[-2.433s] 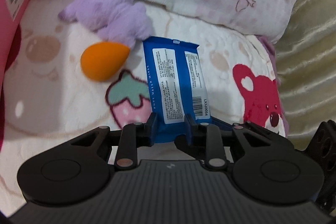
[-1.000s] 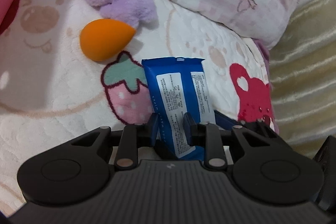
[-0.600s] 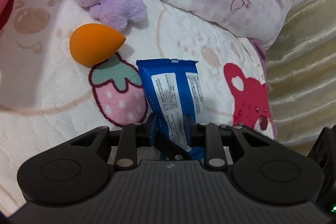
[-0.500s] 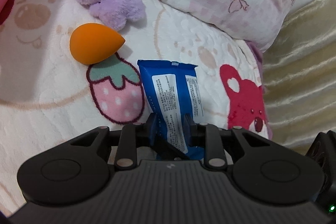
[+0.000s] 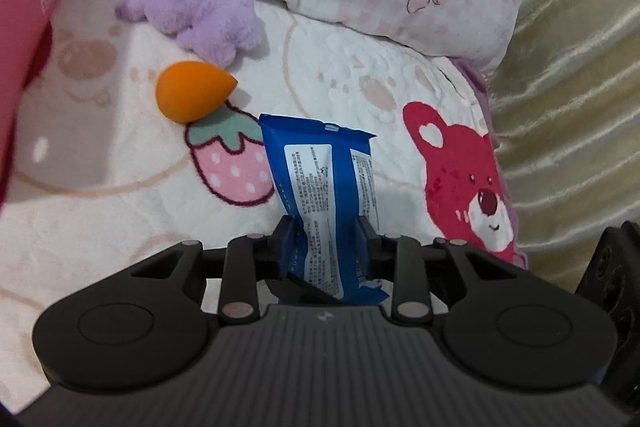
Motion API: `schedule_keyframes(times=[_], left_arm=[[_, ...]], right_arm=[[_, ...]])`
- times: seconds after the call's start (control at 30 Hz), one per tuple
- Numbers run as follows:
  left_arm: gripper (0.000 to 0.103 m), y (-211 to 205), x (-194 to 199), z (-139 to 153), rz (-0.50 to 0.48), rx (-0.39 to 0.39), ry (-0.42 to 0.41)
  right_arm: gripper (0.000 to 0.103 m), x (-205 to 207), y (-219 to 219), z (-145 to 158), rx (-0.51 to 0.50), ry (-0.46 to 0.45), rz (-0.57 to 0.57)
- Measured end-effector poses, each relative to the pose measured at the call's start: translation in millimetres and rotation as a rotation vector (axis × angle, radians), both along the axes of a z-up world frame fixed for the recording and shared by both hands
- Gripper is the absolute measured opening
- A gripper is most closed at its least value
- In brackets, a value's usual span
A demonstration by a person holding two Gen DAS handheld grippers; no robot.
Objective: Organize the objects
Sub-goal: 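Lift the blue wet-wipe pack with the left gripper off the bed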
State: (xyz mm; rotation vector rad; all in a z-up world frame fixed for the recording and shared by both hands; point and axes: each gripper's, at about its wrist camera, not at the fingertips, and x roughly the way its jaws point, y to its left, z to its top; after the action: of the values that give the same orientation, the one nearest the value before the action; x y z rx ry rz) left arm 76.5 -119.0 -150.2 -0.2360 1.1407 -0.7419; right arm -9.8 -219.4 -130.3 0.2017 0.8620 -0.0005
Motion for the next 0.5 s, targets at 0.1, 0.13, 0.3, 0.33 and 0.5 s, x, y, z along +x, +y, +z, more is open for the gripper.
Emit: schedule_keyframes(times=[0.1,0.13,0.3,0.33,0.5], left_arm=[[0.029,7.4,-4.7,7.3,-0.006,0.021,-0.025],[0.029,10.7,-5.2,9.2,-0.005,0.02,-0.025],[0.029,14.0,-9.6,16.0,-0.058,0.122,0.0],[0.029,14.5,-10.5,17.0,-0.058,0.136,0.006],[0.027,24.3,-12.9,17.5,-0.05,0.132,0.017]], right_arm=[[0.058,1.2,2.1,4.0,0.043,-0.001,0.01],[0.058,1.2,3.0,5.6,0.055,-0.002,0.014],[0.06,-1.0,19.1,7.0,0.062,0.018,0.048],[0.06,-1.1,22.9,6.7,0.059,0.025,0.054],[0.06,-3.5,25.8,9.3,0.084,0.028,0.05]])
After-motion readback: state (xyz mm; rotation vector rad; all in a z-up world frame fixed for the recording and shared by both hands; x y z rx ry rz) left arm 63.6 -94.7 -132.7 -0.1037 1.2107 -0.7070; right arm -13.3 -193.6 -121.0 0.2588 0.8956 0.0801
